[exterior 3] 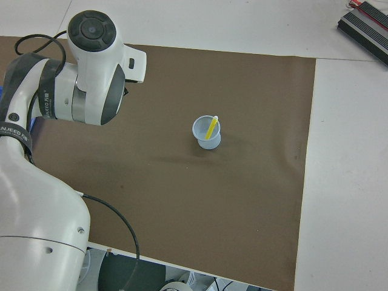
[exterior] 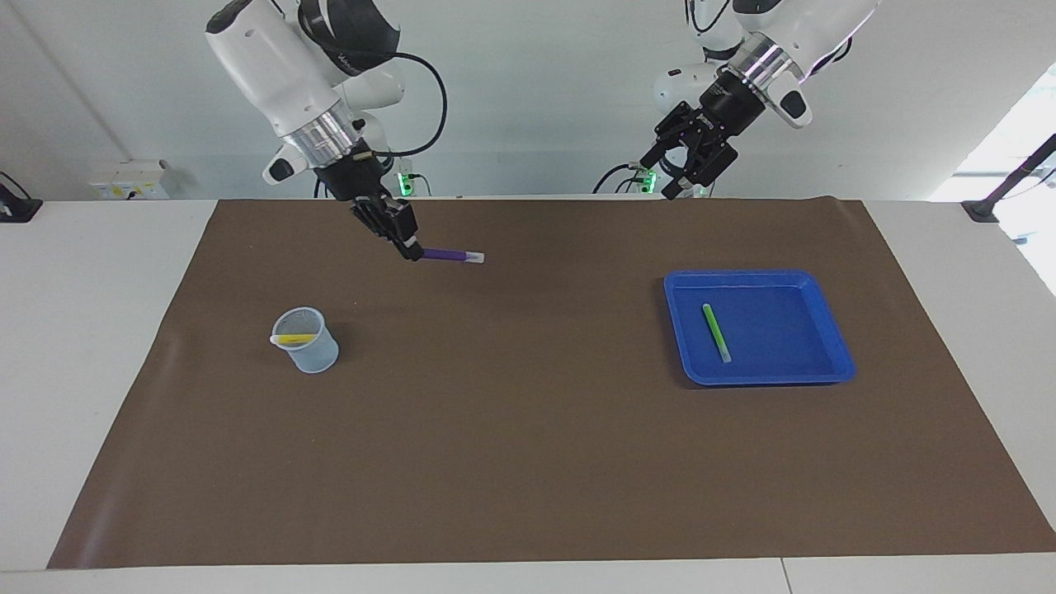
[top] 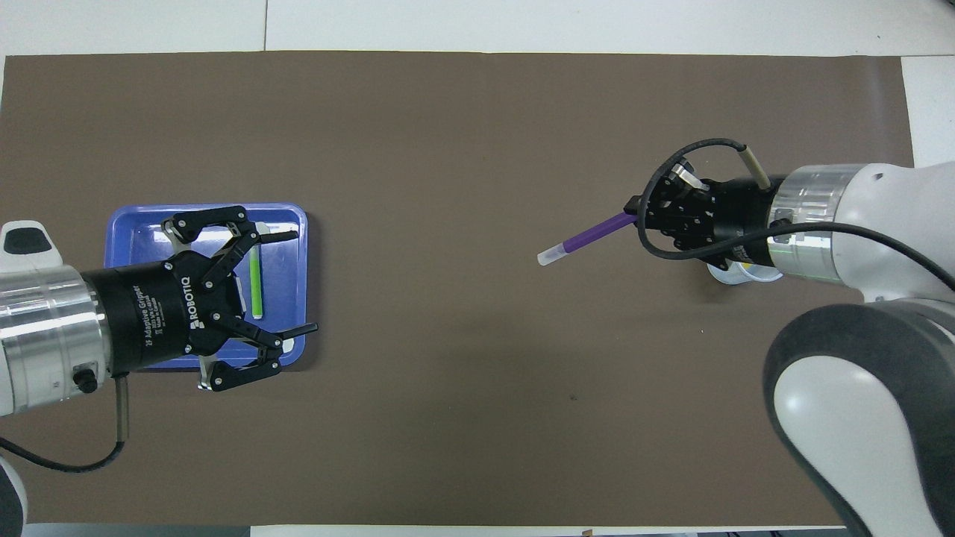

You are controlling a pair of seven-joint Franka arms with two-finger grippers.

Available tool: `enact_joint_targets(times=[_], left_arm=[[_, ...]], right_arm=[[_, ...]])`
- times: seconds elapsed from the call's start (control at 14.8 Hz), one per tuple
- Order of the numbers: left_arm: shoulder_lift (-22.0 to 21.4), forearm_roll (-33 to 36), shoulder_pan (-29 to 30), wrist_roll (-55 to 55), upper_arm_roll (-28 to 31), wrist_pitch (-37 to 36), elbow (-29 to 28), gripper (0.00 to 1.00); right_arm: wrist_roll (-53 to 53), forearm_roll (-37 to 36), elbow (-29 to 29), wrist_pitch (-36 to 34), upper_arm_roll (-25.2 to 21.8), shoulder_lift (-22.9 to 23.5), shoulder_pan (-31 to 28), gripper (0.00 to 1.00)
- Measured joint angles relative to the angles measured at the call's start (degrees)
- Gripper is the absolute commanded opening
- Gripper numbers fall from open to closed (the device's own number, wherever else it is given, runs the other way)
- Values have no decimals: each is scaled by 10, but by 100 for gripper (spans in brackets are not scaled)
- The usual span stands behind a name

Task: Right arm passes pens to left for tray arrangement
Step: 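Bring the purple pen toward the left gripper and close left gripper on it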

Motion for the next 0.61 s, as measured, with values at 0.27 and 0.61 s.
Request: enact_joint_targets(times=[0.27, 0.61], left_arm=[[-25, 3, 2, -78, -69, 45, -13, 92], [-53, 48, 25, -98, -129, 69, -22, 92]], right_arm=[[151, 18, 28, 14, 1, 13, 58, 0], [277, 18, 34, 36, 1, 20, 122, 0]])
